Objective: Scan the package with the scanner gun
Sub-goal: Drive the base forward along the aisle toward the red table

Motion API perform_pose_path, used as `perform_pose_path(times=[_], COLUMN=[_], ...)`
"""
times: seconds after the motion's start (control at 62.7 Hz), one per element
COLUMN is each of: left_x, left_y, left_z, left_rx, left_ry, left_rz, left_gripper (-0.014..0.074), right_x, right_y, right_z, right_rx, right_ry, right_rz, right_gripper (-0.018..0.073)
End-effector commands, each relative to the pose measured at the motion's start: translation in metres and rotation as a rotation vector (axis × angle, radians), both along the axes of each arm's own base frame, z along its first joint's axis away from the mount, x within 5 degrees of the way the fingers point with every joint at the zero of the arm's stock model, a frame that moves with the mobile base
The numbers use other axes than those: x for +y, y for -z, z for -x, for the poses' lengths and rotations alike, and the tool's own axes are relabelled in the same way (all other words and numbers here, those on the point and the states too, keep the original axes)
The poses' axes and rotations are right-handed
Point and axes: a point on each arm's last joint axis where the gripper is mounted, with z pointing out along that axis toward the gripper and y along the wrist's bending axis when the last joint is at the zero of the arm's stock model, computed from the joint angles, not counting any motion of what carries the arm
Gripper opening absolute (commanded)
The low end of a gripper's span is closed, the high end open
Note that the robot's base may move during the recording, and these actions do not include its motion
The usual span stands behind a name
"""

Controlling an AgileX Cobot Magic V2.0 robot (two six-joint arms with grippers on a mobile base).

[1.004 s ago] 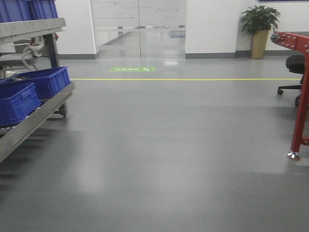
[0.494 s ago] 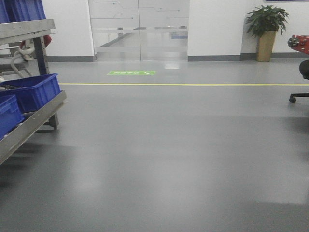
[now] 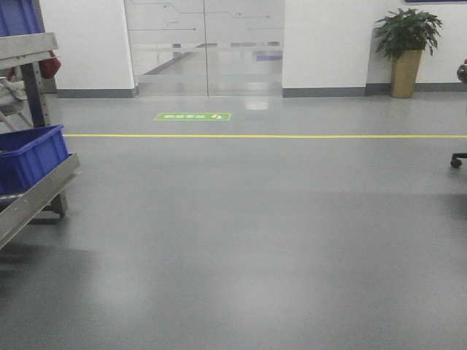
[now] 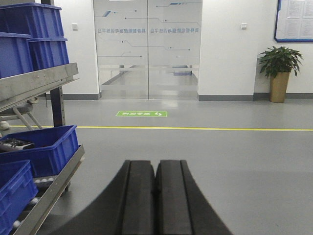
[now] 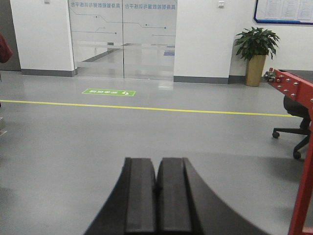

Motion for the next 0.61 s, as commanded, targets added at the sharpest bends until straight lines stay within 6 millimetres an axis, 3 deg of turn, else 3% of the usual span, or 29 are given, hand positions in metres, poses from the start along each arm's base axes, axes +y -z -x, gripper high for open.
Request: perform_pose_path(times=[0.0,0.59], left_x=[0.0,0.0], left_y=[-0.0024,-0.0024], left_z=[0.0006,0.0006], left_rx=[-0.02,-0.02], left_ry=[-0.001,-0.001], left_rz=[0.002,0.002], left_gripper=[-0.0111,-0.0111], right_x=[0.0,0.0], right_y=[-0.0022,-0.0022], right_z=[0.0004,0.0004], right_rx=[-0.024,-0.024], right_ry=[0.0,0.0], right_rz=[0.006,0.006], right_gripper=[-0.0162,-0.0162])
